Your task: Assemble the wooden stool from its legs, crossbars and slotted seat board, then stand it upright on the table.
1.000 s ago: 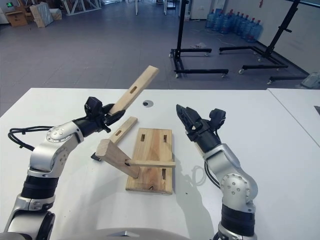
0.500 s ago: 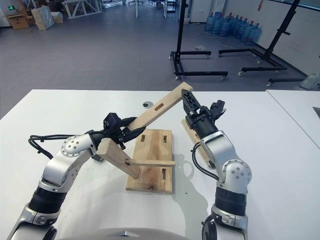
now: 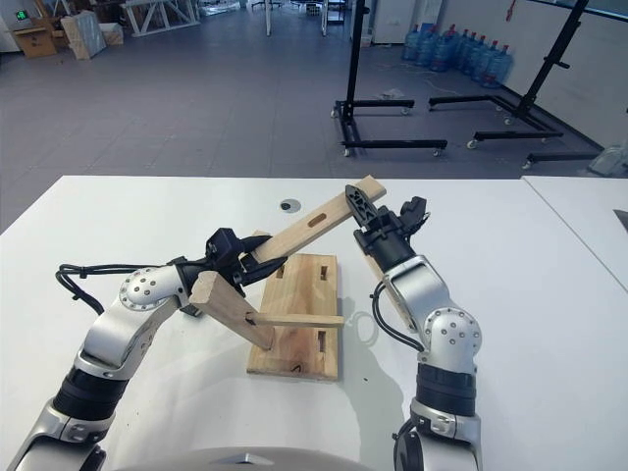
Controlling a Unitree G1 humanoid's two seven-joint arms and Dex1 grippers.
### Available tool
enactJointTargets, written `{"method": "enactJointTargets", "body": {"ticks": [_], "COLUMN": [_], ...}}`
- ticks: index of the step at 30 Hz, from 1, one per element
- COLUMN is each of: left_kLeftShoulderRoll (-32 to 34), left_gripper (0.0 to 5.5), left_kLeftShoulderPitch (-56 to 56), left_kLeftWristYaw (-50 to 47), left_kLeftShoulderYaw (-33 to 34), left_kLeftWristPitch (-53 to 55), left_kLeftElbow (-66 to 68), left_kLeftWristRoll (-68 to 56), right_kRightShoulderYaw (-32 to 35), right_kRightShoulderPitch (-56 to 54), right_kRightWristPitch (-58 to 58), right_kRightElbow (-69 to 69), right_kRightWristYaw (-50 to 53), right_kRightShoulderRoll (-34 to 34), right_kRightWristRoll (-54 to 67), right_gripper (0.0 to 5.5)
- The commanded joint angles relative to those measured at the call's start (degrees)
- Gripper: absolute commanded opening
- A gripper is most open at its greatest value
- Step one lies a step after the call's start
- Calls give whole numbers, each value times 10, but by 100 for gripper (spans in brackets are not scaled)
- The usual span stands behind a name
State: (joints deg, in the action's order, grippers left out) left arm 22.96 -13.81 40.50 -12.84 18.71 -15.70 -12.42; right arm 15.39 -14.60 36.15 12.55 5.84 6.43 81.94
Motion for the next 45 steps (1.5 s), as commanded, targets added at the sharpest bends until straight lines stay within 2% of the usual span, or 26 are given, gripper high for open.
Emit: {"method": "enactJointTargets", "body": {"ticks": [1, 5, 6, 13, 16, 19, 22, 26, 33, 40, 45], "left_kLeftShoulderRoll": [2, -13, -17, -15, 43, 150, 216, 261, 246, 268, 243], "left_gripper": [202, 202, 238, 328, 328, 328, 328, 328, 328, 328, 328], "left_kLeftShoulderPitch": [6, -3, -9, -54, -57, -54, -59, 6, 2, 11, 10], "left_kLeftWristYaw": [-1, -15, -21, -41, -23, 53, 94, 142, 134, 200, 175], "left_kLeftShoulderYaw": [3, 30, 42, 136, 234, 336, 383, 340, 307, 235, 211], "left_kLeftWristPitch": [-3, 1, 1, 47, 138, 304, 388, 396, 387, 358, 340], "left_kLeftElbow": [2, 11, 18, 14, -1, -13, -19, -106, -153, -148, -160], "left_kLeftWristRoll": [3, -21, -26, -104, -205, -393, -508, -513, -561, -505, -485], "right_kRightShoulderYaw": [0, -1, 0, 13, 24, 44, 64, 71, 57, 62, 58], "right_kRightShoulderPitch": [5, 8, 8, -7, 0, 21, 40, 61, 65, 63, 69], "right_kRightWristPitch": [1, -5, -10, -82, -83, -71, -61, -59, -47, -38, -31], "right_kRightElbow": [6, 5, 4, -16, 3, 4, -1, -6, -7, -26, -24], "right_kRightWristYaw": [-1, -9, -11, 1, 2, -16, -28, -39, -27, -7, -1], "right_kRightShoulderRoll": [-2, -7, -9, -13, 7, 47, 89, 103, 85, 78, 73], "right_kRightWristRoll": [-5, -16, -23, -145, -174, -197, -223, -253, -276, -285, -295], "right_gripper": [105, 103, 102, 100, 100, 100, 100, 100, 100, 100, 100]}}
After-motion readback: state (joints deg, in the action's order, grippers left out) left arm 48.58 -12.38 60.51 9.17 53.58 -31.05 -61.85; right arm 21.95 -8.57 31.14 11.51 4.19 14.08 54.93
